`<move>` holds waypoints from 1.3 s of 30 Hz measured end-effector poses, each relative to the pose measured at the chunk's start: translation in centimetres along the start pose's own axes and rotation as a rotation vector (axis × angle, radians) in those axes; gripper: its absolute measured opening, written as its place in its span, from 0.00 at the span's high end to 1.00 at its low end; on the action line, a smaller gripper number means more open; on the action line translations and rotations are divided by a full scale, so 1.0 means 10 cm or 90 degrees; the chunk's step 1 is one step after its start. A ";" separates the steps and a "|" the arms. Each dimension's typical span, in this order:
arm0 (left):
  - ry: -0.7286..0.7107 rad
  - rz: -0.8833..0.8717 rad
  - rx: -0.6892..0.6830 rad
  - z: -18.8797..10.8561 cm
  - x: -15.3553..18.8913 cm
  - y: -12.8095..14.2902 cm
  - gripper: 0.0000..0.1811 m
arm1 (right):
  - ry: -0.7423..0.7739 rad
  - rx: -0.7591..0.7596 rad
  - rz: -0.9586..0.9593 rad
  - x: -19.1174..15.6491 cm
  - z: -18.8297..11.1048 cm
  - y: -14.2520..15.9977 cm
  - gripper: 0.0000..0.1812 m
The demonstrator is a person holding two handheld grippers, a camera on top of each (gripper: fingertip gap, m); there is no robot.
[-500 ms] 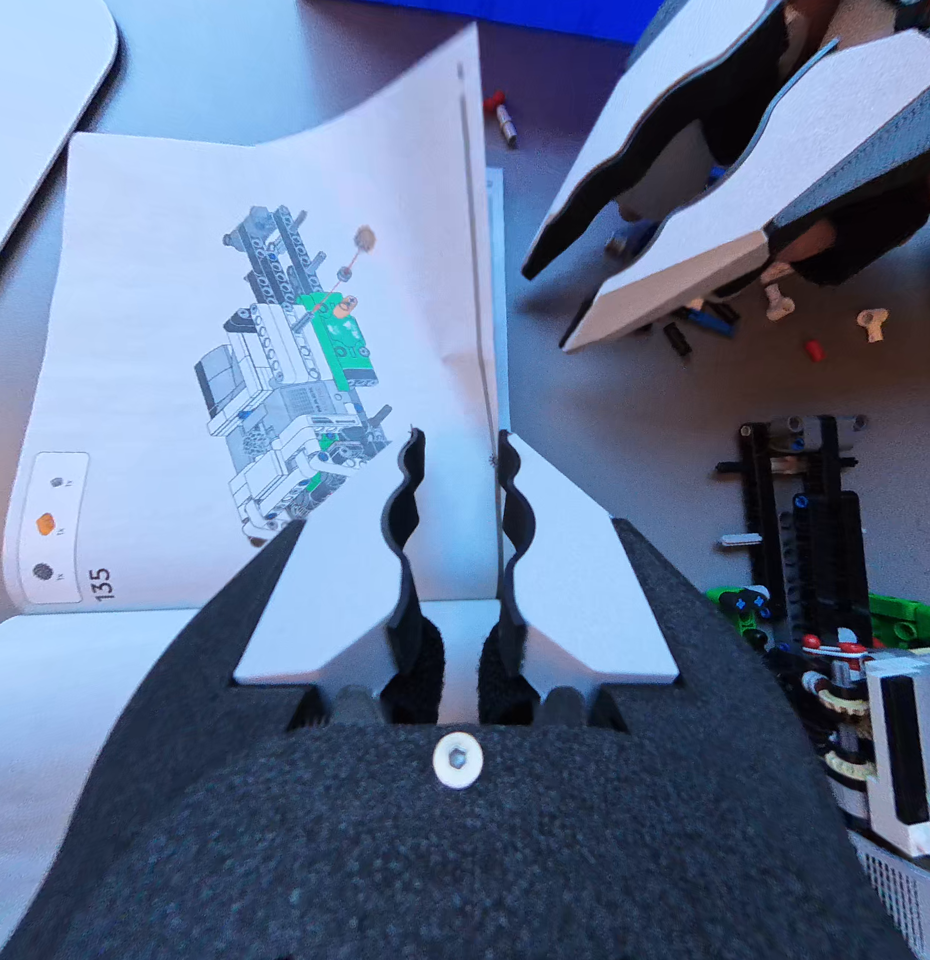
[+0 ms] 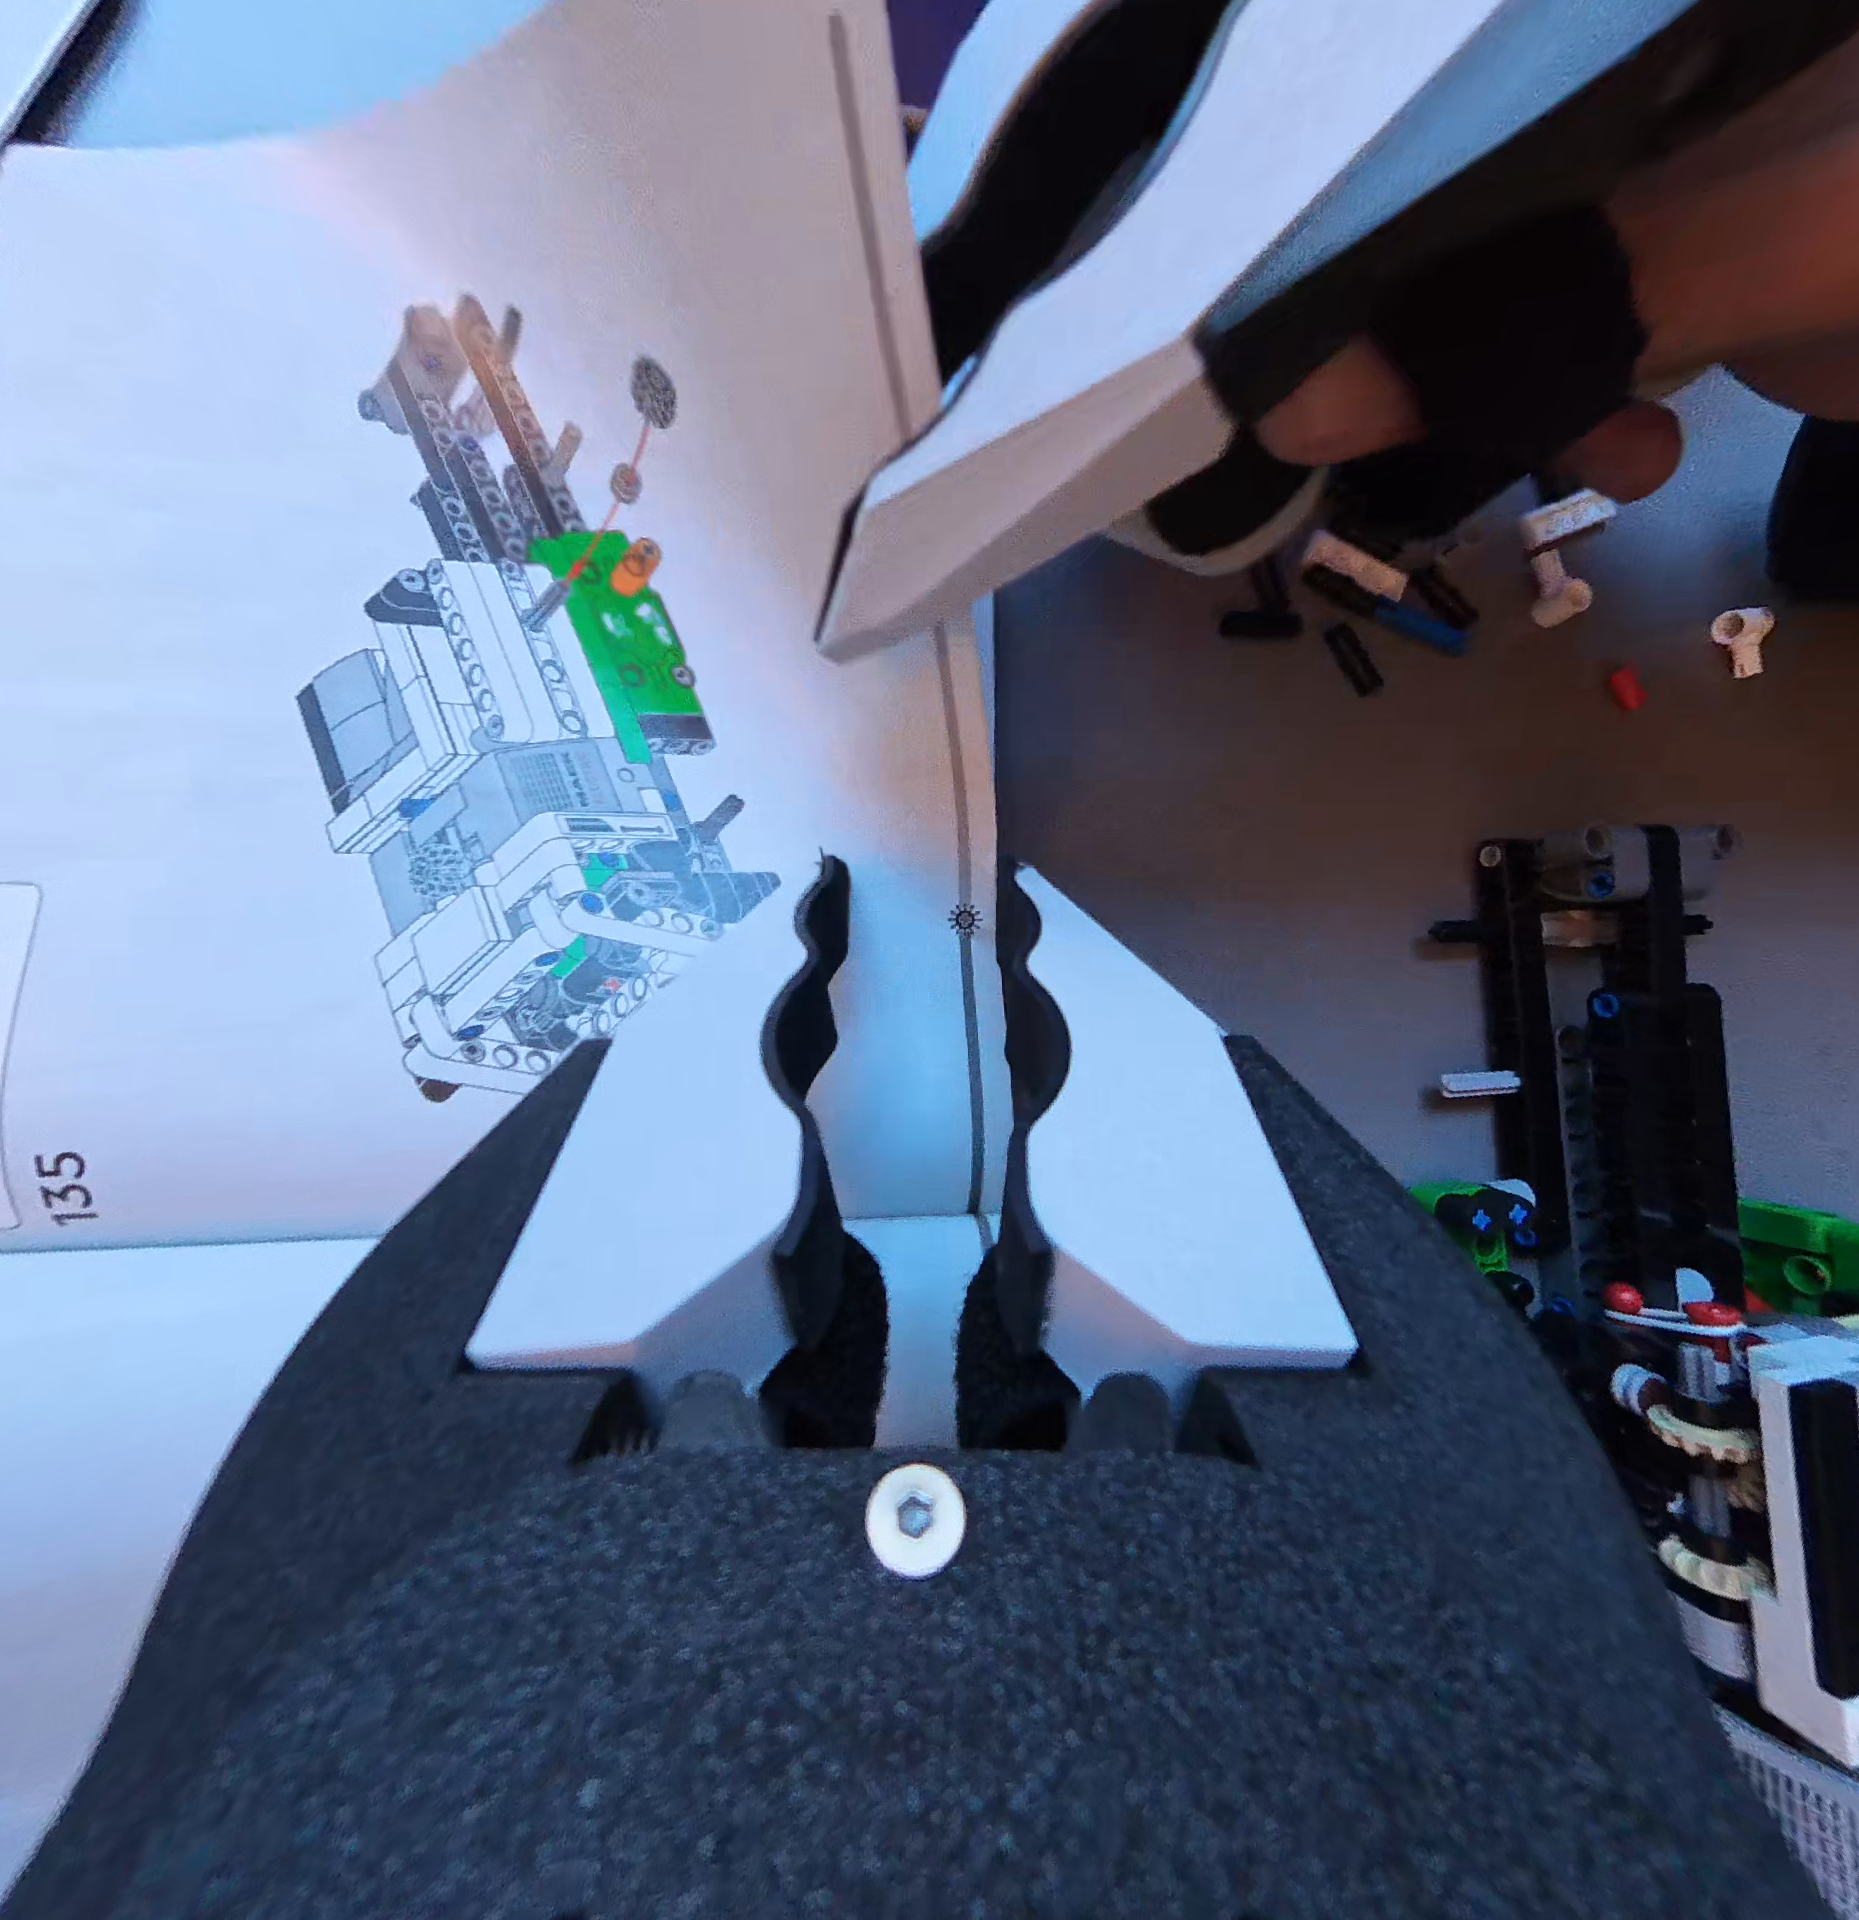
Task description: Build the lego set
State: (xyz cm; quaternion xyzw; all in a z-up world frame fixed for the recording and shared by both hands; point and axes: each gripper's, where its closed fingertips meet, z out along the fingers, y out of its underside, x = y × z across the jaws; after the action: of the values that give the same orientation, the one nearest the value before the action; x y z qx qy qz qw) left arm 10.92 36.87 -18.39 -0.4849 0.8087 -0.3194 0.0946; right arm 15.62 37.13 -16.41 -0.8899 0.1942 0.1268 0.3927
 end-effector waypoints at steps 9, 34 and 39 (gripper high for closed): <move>0.080 -0.283 0.232 -1.23 0.00 -0.15 0.70 | 0.133 0.093 -0.388 -0.78 -0.04 -0.18 1.00; 0.128 -0.496 0.357 -2.01 0.02 0.29 0.85 | 0.273 0.073 -0.732 -1.56 0.17 -0.03 1.00; 0.080 -0.468 0.331 -2.01 0.01 0.41 1.00 | 0.277 0.063 -0.747 -1.56 0.22 0.03 1.00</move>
State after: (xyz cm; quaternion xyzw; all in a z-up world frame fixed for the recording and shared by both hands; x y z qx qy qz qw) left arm -1.39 46.60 -5.21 -0.6795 0.4803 -0.5529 0.0439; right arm 1.41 42.42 -12.12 -0.8346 -0.2454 -0.3028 0.3892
